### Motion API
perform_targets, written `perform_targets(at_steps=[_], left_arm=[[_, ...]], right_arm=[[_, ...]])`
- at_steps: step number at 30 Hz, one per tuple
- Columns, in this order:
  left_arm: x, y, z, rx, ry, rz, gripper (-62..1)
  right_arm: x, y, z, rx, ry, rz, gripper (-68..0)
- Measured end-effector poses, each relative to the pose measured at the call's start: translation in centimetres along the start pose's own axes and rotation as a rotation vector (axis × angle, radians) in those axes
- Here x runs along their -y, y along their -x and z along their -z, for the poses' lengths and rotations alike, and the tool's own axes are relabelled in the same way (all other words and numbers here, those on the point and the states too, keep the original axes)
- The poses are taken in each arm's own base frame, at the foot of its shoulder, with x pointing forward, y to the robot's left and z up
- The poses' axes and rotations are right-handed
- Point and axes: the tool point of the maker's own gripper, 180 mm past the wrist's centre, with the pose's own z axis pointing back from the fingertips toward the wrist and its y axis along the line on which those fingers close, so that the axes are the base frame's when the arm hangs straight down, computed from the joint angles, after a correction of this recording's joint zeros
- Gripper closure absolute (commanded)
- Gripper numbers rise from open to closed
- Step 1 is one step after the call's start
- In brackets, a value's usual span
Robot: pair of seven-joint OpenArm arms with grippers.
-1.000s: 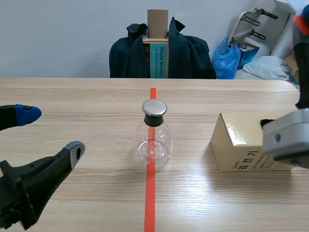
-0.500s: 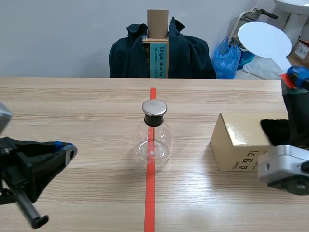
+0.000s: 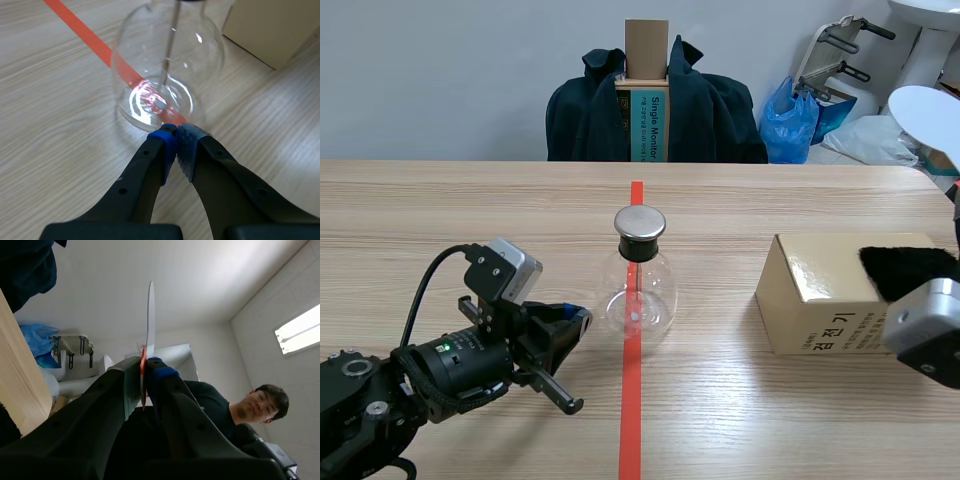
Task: Do the electroscope experiment.
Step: 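Bring the plate to the electroscope and point at the metal foil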
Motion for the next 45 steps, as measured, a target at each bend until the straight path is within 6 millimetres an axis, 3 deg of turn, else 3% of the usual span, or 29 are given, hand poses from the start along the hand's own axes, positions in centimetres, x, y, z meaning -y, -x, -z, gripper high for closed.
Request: perform_targets(at_steps=[6,10,13,17,22,28,36,45], left_arm=[[-0.9,-0.5,0.2,0.028,-0.036,0.004,-2.1],[-0.9,-0.4,0.1,0.025,-0.036,0.002,-2.1],[-0.9,-0.4,0.1,0.026,-0.036,0.002,-2.1],[-0.9,-0.4,0.1,0.026,-0.036,0.002,-2.1],[-0.9,-0.4,0.1,0.026,-0.036,0.002,-2.1],[-0.9,-0.4,0.1,0.025,-0.036,0.001,-2.1],[-0.9,-0.3,0.1,0.022,-0.036,0.001,-2.1],[-0.9,-0.3,0.1,0.022,-0.036,0.001,-2.1]], right_arm=[[0.3,1.8,-0.1,-0.089,0.014,0.020,-0.9],[0.3,1.7,-0.1,-0.082,0.012,0.019,-0.9],[-1.0,1.2,-0.3,-0.049,-0.044,0.038,-0.9],[-2.2,0.4,0.2,0.007,-0.070,0.053,-0.9],[-3.1,-1.4,3.2,0.078,-0.048,0.098,-0.9],[-5.8,-4.0,5.5,0.185,-0.109,0.133,-0.9],[-8.5,-6.8,6.1,0.291,-0.171,0.188,-0.9],[-9.7,-8.5,5.8,0.357,-0.212,0.191,-0.9]])
